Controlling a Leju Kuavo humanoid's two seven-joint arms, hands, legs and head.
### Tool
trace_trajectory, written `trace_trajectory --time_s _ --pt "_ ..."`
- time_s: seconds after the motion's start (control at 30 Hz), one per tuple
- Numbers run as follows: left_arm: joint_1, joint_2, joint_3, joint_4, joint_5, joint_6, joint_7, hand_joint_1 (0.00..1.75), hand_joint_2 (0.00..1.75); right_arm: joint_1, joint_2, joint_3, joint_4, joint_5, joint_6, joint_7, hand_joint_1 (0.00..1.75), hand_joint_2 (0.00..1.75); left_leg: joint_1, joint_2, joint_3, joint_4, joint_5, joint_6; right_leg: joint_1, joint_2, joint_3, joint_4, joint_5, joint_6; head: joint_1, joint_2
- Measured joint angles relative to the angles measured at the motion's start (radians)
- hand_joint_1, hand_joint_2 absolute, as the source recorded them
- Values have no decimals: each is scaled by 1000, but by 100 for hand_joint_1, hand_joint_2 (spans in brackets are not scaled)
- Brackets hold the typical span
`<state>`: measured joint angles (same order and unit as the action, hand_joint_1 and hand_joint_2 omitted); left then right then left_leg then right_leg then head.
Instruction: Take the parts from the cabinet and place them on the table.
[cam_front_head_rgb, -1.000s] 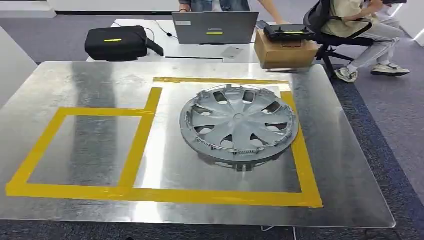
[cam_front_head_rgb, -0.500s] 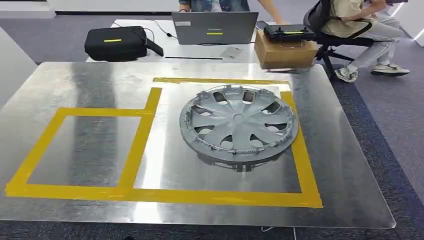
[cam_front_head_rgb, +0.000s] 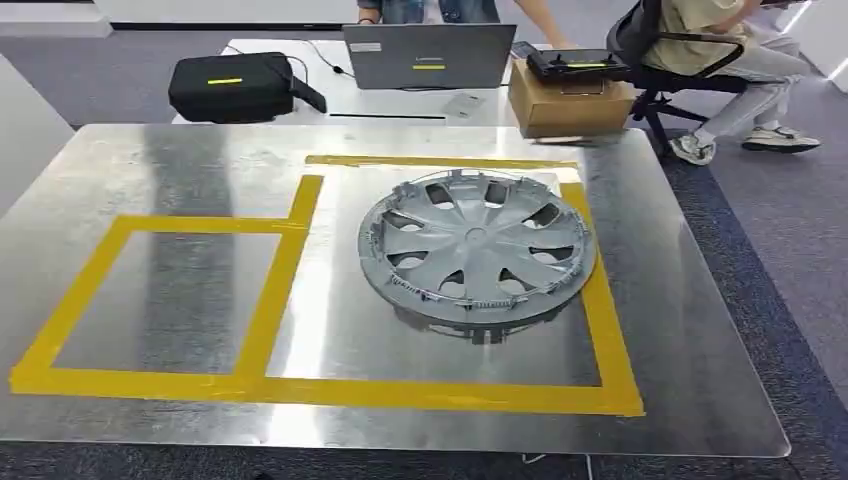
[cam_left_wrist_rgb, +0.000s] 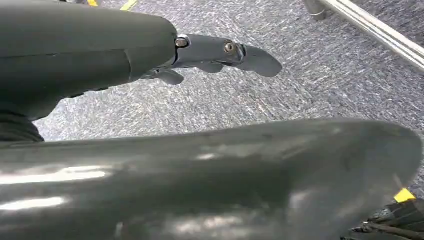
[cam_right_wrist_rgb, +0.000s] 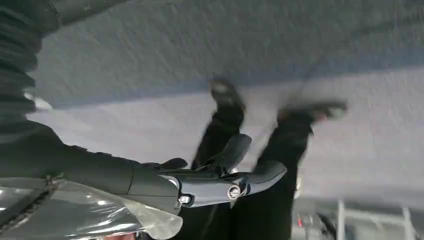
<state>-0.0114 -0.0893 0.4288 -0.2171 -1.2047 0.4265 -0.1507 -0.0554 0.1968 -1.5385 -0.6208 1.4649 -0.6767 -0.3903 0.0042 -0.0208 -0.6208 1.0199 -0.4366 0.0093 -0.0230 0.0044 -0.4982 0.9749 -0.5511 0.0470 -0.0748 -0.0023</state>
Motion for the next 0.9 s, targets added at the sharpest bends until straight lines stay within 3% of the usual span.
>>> trace_trajectory --time_s 0.2,0.37,0.77,0.9 --pt "0 0 0 0 -15 -4 0 0 0 -6 -4 0 104 -1 18 23 0 175 0 0 0 0 0 -1 0 0 0 0 0 0 0 0" --pt "-8 -5 -6 0 -63 -35 18 0 0 -15 -7 0 221 -60 149 113 0 175 0 0 0 0 -1 -1 0 0 0 0 0 0 0 0" --pt "-25 -30 -45 0 -103 -67 31 0 0 -28 -1 22 325 -35 330 86 0 175 0 0 1 0 -1 -1 0 0 1 0 0 0 0 0" --pt "-27 -35 -45 0 -96 -74 29 0 0 -28 -1 31 337 -43 467 102 0 175 0 0 1 0 -1 -1 0 0 1 0 0 0 0 0"
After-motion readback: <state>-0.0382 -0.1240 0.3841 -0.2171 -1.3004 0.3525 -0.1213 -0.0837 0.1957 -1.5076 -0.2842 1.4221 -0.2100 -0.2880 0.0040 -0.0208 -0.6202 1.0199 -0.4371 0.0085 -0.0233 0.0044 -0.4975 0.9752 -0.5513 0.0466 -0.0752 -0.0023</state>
